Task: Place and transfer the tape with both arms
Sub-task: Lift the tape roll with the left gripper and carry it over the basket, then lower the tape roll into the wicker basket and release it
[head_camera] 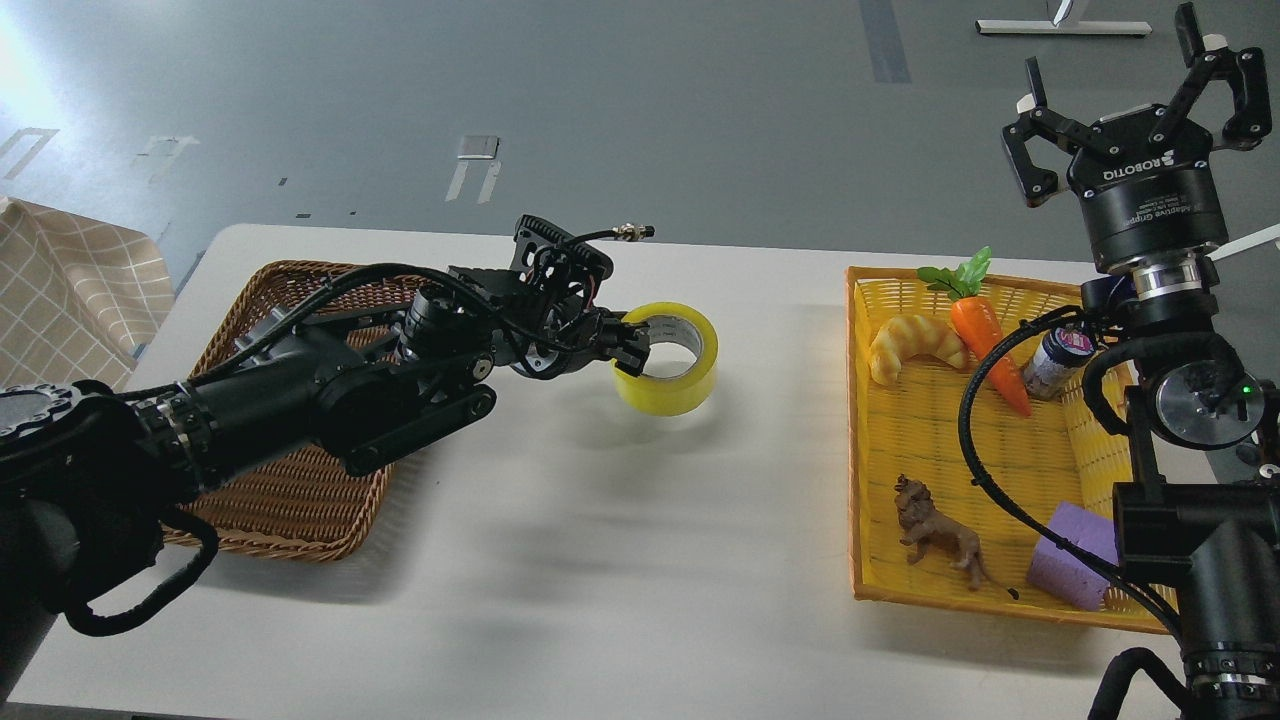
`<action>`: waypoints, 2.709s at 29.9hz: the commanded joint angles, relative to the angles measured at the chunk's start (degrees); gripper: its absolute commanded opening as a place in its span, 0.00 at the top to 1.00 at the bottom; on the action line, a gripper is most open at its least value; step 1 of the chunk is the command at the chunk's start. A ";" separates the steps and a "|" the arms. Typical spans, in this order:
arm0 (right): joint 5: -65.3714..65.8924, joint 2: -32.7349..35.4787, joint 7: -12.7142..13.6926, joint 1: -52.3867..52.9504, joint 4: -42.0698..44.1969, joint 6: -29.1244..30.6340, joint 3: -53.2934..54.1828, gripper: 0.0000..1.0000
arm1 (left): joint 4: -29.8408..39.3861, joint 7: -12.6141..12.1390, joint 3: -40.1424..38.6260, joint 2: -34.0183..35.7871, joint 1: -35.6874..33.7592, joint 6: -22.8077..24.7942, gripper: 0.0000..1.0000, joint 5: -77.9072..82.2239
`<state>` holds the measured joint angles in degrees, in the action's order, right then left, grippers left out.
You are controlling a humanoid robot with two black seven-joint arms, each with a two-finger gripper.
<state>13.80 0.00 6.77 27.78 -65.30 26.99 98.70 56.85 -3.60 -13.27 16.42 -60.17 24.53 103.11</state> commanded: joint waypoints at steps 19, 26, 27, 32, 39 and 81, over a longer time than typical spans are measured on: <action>0.00 0.00 0.17 -0.71 0.00 0.08 0.00 0.00 | 10.30 7.55 -0.18 34.64 -2.06 1.75 1.00 -1.95; 0.00 0.00 0.17 -0.71 -0.09 0.00 -0.09 0.00 | 9.95 8.44 0.00 40.44 2.06 -0.79 1.00 -2.74; 0.00 0.00 0.26 -0.71 0.00 0.00 -0.09 0.00 | 9.95 8.44 0.00 40.97 3.29 -1.58 1.00 -2.82; 0.00 0.00 0.35 -0.80 0.00 0.00 -0.35 0.00 | 9.95 8.44 0.00 42.20 7.16 -3.34 1.00 -3.44; 0.00 0.00 0.35 -0.80 0.00 0.00 -0.70 0.00 | 9.42 8.35 0.00 41.50 13.23 -6.60 1.00 -3.53; 0.00 0.00 0.26 -1.59 -0.09 0.08 -0.70 0.00 | 3.80 8.08 0.00 37.37 19.39 -10.82 0.27 -6.34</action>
<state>13.80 0.00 7.05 26.19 -65.40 27.08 98.00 60.65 4.38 -13.28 53.79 -40.79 13.71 96.92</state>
